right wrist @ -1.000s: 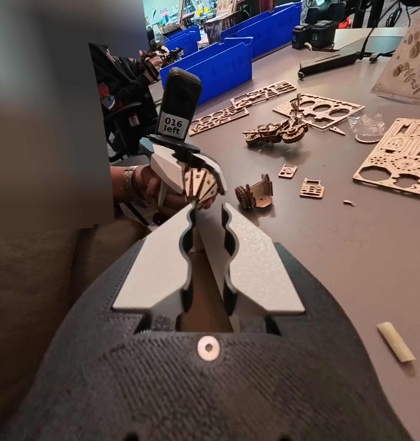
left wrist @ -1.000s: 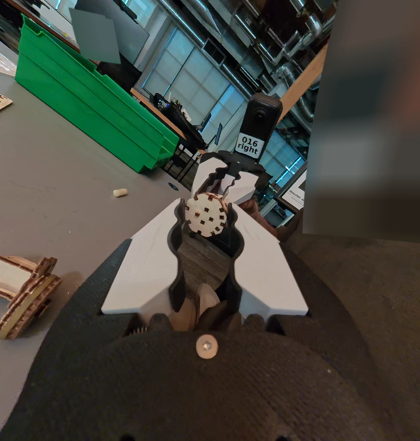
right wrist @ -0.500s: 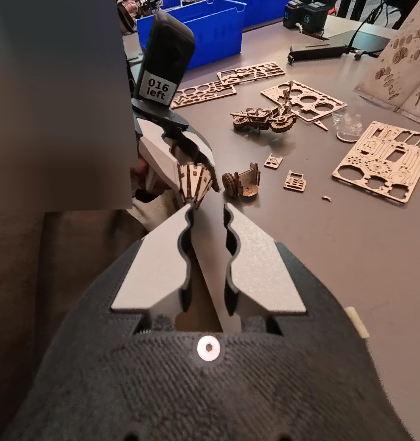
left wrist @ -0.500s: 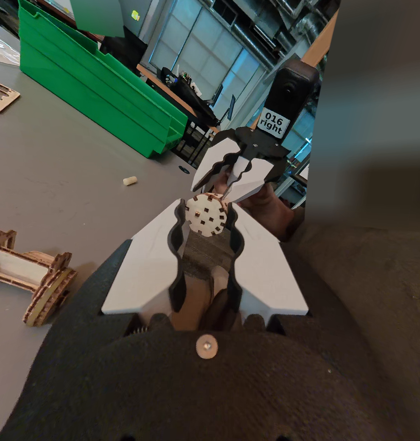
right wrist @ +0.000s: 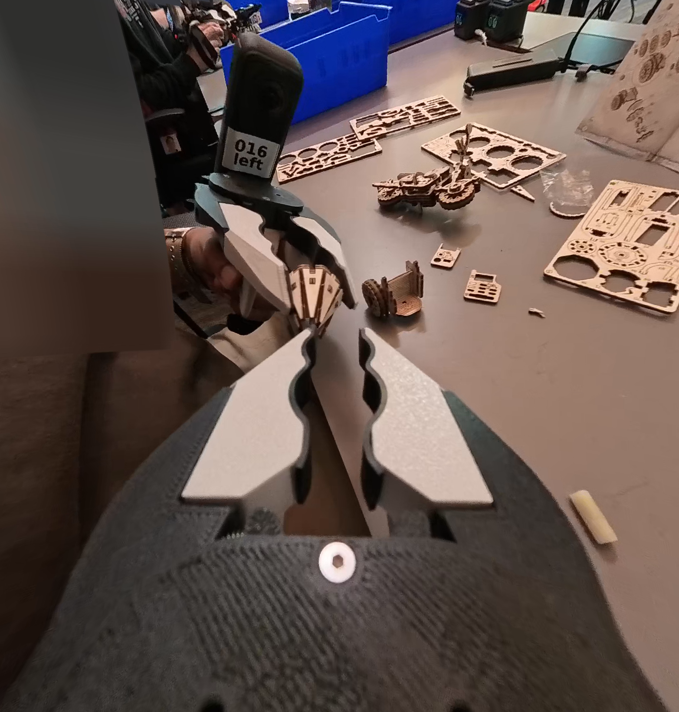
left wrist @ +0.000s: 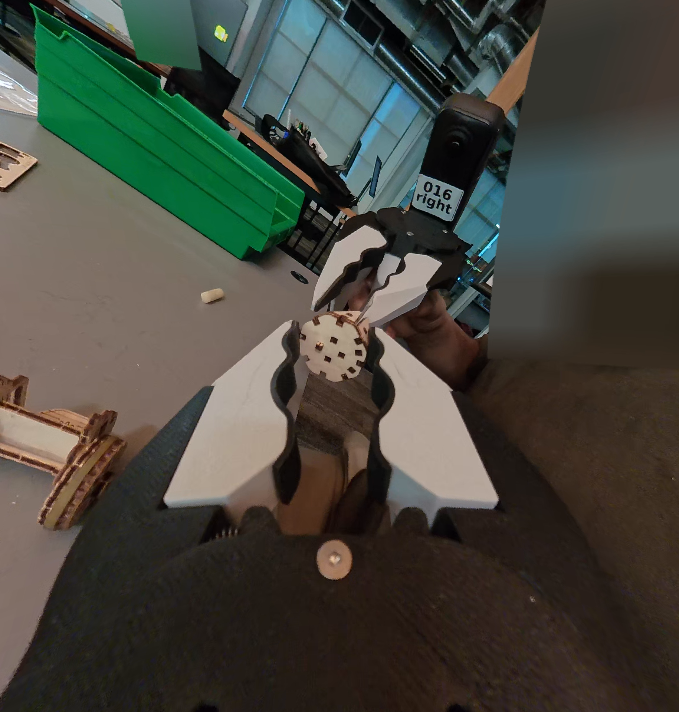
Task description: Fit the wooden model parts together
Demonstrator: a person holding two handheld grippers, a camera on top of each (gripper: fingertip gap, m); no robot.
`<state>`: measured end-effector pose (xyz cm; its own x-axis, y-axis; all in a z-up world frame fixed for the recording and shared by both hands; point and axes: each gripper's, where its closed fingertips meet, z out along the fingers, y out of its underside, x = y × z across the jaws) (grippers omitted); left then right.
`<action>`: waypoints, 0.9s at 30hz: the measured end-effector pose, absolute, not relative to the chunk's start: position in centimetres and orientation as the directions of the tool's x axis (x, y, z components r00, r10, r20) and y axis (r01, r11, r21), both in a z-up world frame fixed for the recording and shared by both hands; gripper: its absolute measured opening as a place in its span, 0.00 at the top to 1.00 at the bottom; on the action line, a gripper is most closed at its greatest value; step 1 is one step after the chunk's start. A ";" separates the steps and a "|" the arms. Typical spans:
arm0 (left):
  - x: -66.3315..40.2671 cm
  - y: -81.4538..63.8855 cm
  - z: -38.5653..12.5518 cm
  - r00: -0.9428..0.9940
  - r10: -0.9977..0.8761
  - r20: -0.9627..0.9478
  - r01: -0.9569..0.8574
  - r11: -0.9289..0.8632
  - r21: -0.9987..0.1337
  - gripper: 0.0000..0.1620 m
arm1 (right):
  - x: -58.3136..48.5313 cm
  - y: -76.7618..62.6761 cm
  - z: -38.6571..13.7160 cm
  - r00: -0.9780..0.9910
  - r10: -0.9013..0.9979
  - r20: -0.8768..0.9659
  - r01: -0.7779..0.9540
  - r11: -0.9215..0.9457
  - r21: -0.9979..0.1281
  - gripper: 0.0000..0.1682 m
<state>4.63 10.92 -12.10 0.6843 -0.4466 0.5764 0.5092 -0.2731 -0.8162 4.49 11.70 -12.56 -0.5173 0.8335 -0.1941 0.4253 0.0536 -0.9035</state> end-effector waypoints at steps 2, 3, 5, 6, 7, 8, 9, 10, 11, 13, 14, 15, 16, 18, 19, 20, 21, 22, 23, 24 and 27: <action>4.6 10.9 -12.1 0.683 -0.448 0.577 0.511 -0.272 -0.815 0.80 | 4.5 11.7 -12.5 -0.517 0.834 -0.195 0.427 0.054 -0.903 0.88; 4.7 10.9 -12.1 0.682 -0.449 0.577 0.511 -0.271 -0.816 0.80 | 4.5 11.7 -12.5 -0.520 0.832 -0.195 0.425 0.054 -0.904 0.87; 4.7 10.9 -12.0 0.682 -0.451 0.576 0.511 -0.271 -0.816 0.80 | 4.6 11.6 -12.4 -0.528 0.829 -0.184 0.416 0.064 -0.907 0.87; 4.7 10.8 -12.0 0.678 -0.455 0.578 0.512 -0.273 -0.815 0.80 | 4.7 11.5 -12.3 -0.537 0.826 -0.170 0.405 0.076 -0.911 0.88; 4.8 10.8 -12.0 0.673 -0.458 0.581 0.513 -0.278 -0.812 0.80 | 4.7 11.5 -12.3 -0.545 0.824 -0.154 0.396 0.091 -0.914 0.88; 4.9 10.8 -12.0 0.669 -0.461 0.583 0.512 -0.283 -0.811 0.80 | 4.8 11.4 -12.3 -0.553 0.822 -0.139 0.388 0.106 -0.916 0.88; 4.9 10.7 -12.1 0.666 -0.464 0.584 0.510 -0.288 -0.810 0.80 | 4.8 11.3 -12.3 -0.561 0.819 -0.120 0.376 0.124 -0.918 0.88; 5.0 10.7 -12.1 0.664 -0.467 0.585 0.507 -0.293 -0.810 0.80 | 4.9 11.3 -12.3 -0.566 0.818 -0.100 0.366 0.141 -0.920 0.88; 5.1 10.7 -12.1 0.662 -0.468 0.586 0.505 -0.299 -0.810 0.80 | 5.0 11.3 -12.3 -0.570 0.817 -0.086 0.363 0.157 -0.919 0.88; 5.3 10.6 -12.2 0.658 -0.476 0.583 0.493 -0.313 -0.812 0.80 | 5.1 11.3 -12.4 -0.577 0.814 -0.067 0.361 0.180 -0.915 0.86; 5.4 10.5 -12.3 0.662 -0.476 0.579 0.485 -0.317 -0.815 0.80 | 5.1 11.3 -12.5 -0.577 0.814 -0.068 0.367 0.184 -0.912 0.86; 5.4 10.5 -12.4 0.669 -0.475 0.571 0.476 -0.316 -0.821 0.80 | 5.1 11.3 -12.5 -0.576 0.814 -0.074 0.373 0.181 -0.910 0.86; 5.4 10.5 -12.4 0.673 -0.476 0.567 0.470 -0.317 -0.824 0.80 | 5.1 11.3 -12.6 -0.575 0.814 -0.082 0.378 0.175 -0.909 0.86; 5.3 10.5 -12.4 0.676 -0.474 0.564 0.468 -0.315 -0.826 0.80 | 5.0 11.2 -12.6 -0.569 0.816 -0.101 0.389 0.158 -0.908 0.86; 5.3 10.5 -12.3 0.677 -0.474 0.564 0.470 -0.311 -0.826 0.80 | 5.0 11.2 -12.6 -0.566 0.817 -0.112 0.393 0.148 -0.907 0.87; 5.2 10.5 -12.3 0.676 -0.473 0.564 0.472 -0.310 -0.825 0.80 | 5.0 11.2 -12.5 -0.563 0.818 -0.120 0.398 0.141 -0.907 0.88; 5.1 10.5 -12.3 0.679 -0.471 0.564 0.472 -0.308 -0.826 0.80 | 5.0 11.3 -12.5 -0.557 0.821 -0.128 0.404 0.133 -0.905 0.88; 5.2 10.5 -12.3 0.679 -0.471 0.563 0.471 -0.308 -0.826 0.80 | 4.9 11.3 -12.5 -0.554 0.821 -0.137 0.409 0.125 -0.904 0.88; 5.2 10.5 -12.3 0.681 -0.471 0.561 0.469 -0.308 -0.828 0.80 | 5.0 11.3 -12.5 -0.553 0.820 -0.146 0.412 0.117 -0.904 0.89; 5.2 10.5 -12.3 0.683 -0.470 0.559 0.467 -0.307 -0.829 0.80 | 5.0 11.3 -12.5 -0.553 0.820 -0.150 0.413 0.113 -0.904 0.89; 5.2 10.5 -12.4 0.685 -0.471 0.556 0.464 -0.306 -0.831 0.80 | 5.0 11.3 -12.5 -0.553 0.820 -0.149 0.413 0.114 -0.903 0.90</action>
